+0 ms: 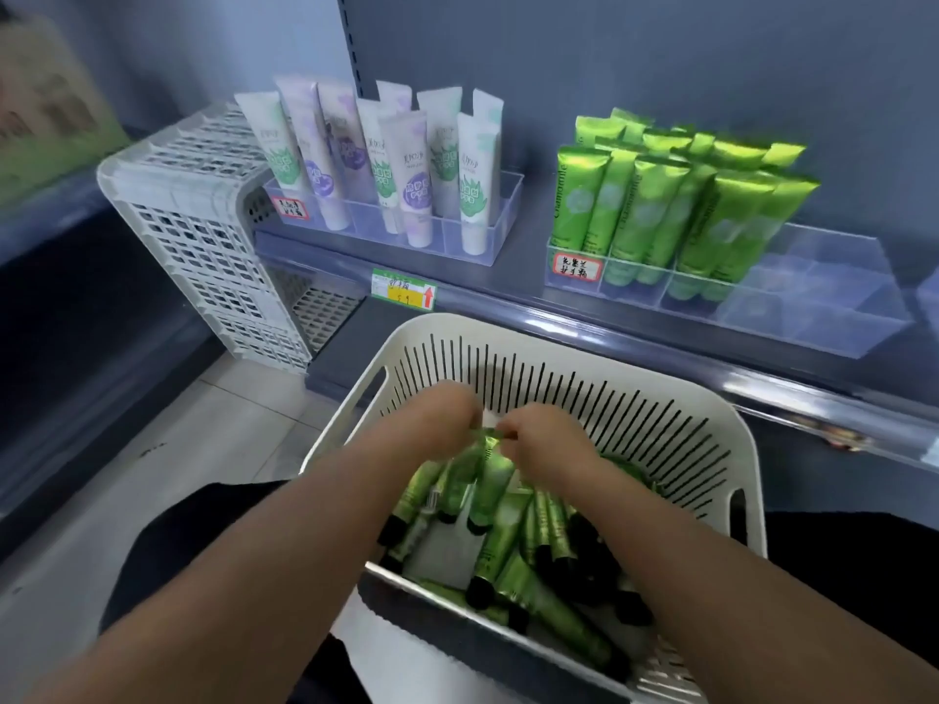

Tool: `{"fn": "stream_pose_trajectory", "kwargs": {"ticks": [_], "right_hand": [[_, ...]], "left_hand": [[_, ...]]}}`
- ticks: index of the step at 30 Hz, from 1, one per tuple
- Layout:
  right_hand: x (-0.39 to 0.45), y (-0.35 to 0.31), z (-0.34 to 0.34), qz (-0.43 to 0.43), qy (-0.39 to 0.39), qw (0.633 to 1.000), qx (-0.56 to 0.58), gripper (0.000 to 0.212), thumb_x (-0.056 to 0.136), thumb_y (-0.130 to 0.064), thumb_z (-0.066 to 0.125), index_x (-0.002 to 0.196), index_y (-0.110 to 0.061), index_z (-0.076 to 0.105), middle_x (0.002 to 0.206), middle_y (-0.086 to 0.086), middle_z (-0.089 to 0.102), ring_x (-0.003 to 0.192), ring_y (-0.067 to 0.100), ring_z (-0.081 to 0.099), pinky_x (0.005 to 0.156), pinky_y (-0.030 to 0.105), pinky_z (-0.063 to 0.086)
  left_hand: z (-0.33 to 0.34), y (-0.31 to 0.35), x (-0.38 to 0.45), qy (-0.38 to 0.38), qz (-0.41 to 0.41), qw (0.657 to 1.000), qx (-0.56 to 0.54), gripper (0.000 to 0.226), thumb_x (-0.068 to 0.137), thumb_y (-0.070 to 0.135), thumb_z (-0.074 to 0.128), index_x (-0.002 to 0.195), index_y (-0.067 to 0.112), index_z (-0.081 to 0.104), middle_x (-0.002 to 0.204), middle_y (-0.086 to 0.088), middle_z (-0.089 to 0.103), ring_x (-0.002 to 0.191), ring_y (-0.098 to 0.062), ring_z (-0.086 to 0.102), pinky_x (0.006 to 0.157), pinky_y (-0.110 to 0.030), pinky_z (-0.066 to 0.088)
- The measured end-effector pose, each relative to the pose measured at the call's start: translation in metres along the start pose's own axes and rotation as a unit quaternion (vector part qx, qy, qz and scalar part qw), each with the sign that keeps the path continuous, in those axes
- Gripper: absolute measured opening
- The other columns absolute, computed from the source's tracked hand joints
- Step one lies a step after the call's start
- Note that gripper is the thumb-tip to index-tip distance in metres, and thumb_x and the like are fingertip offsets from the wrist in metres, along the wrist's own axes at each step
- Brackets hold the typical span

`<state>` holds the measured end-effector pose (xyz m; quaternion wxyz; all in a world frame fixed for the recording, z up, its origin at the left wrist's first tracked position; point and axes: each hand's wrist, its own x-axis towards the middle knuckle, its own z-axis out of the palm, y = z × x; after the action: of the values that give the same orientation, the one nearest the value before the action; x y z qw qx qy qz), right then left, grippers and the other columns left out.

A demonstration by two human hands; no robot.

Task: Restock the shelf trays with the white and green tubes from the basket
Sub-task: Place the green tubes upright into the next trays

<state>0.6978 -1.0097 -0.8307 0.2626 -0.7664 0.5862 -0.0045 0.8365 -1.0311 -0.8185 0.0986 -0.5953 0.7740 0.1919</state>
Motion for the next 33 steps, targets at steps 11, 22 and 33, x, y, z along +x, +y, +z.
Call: {"fn": "stream_pose_trajectory", "kwargs": {"ticks": [11, 22, 33], "right_hand": [[-0.082, 0.022, -0.137, 0.003, 0.237, 0.971, -0.032, 0.034, 0.091, -0.018, 0.055, 0.058, -0.015, 0.046, 0.068, 0.006, 0.057, 0.07, 0.025, 0.055, 0.054, 0.029, 0.033], [-0.141, 0.069, -0.269, 0.071, 0.39, 0.914, -0.082, 0.017, 0.086, -0.02, 0.059, 0.088, -0.013, 0.075, 0.089, 0.012, 0.071, 0.087, 0.031, 0.064, 0.075, 0.033, 0.051], [-0.111, 0.126, -0.337, 0.09, 0.449, 0.884, -0.095, 0.021, 0.092, -0.018, 0.054, 0.101, -0.009, 0.072, 0.105, 0.016, 0.069, 0.102, 0.037, 0.06, 0.082, 0.036, 0.049]], "left_hand": [[-0.108, 0.093, -0.052, 0.231, 0.105, 0.965, -0.068, 0.014, 0.086, 0.011, 0.056, 0.092, 0.013, 0.069, 0.096, -0.009, 0.07, 0.094, -0.027, 0.062, 0.077, -0.028, 0.046], [-0.201, 0.208, -0.042, 0.335, 0.179, 0.921, -0.082, 0.015, 0.083, 0.018, 0.065, 0.096, 0.019, 0.073, 0.101, -0.005, 0.071, 0.1, -0.026, 0.063, 0.089, -0.033, 0.051], [-0.251, 0.278, 0.02, 0.364, 0.175, 0.912, -0.071, 0.016, 0.085, 0.017, 0.063, 0.099, 0.02, 0.07, 0.107, -0.008, 0.068, 0.103, -0.031, 0.062, 0.083, -0.031, 0.048]]}}
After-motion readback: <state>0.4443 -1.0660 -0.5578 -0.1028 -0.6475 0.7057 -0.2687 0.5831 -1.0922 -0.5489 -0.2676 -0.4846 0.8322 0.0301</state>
